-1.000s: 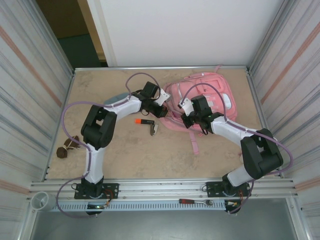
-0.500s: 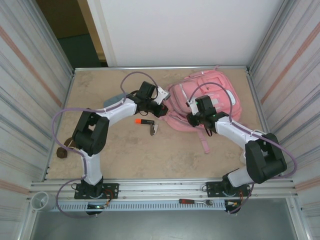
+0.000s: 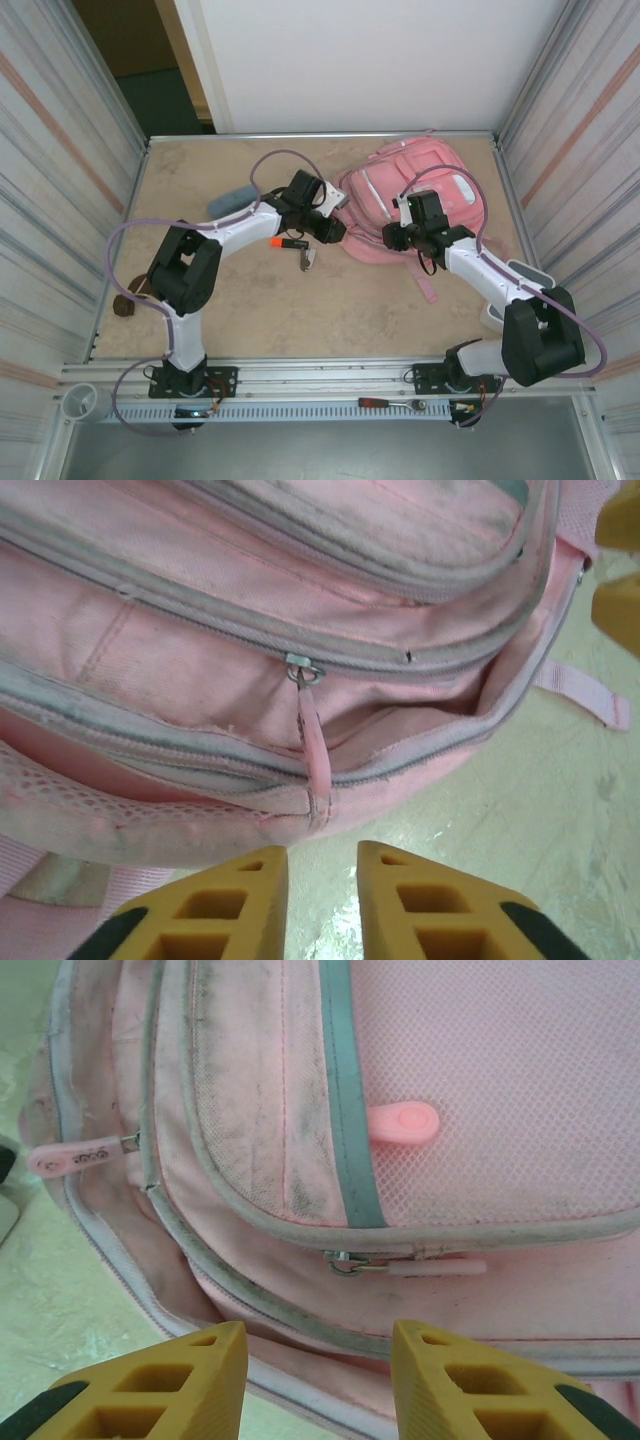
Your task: Pack the student bag
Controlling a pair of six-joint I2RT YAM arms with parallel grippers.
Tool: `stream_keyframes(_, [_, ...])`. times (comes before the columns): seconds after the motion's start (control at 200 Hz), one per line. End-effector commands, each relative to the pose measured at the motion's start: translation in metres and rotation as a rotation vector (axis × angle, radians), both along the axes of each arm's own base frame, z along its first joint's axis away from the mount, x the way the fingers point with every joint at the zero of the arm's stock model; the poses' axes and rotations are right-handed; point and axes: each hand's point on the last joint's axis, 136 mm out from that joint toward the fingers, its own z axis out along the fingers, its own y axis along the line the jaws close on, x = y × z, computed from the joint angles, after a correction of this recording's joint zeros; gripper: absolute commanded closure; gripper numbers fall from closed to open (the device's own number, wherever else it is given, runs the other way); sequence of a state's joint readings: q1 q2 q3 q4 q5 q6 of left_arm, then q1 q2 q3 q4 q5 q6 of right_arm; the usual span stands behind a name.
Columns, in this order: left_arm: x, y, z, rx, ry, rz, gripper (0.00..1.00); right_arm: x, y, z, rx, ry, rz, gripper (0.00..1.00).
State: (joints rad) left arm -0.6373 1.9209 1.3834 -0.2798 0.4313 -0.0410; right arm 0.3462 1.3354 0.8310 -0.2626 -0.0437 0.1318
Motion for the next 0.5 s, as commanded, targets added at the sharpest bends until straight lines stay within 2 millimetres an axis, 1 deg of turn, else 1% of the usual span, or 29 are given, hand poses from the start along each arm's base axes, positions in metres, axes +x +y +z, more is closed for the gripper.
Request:
stream_keyframes(0.0, [0.006,-0.001,0.028,0.000,-0.080,0.028,0.66,-0.004,-0.001,0.001,0.036,0.010,-0.028,0.59])
stream_keyframes(0.12, [0.010,-0.004,0.041,-0.025,-0.117,0.031,0.55,-0.002,-0.002,0.000,0.032,0.006,-0.035,0.59])
stream_keyframes(0.225, [0.013,-0.011,0.038,-0.005,-0.100,0.017,0.49,-0.001,-0.003,0.001,0.031,0.003,-0.038,0.59])
stream_keyframes(0.361, [0.014,-0.023,0.030,0.039,-0.102,-0.022,0.45,0.000,-0.006,0.000,0.028,0.002,-0.048,0.59])
stream_keyframes(0.496, [0.017,-0.030,0.019,0.105,-0.111,-0.050,0.46,0.000,-0.008,-0.002,0.029,0.006,-0.054,0.59])
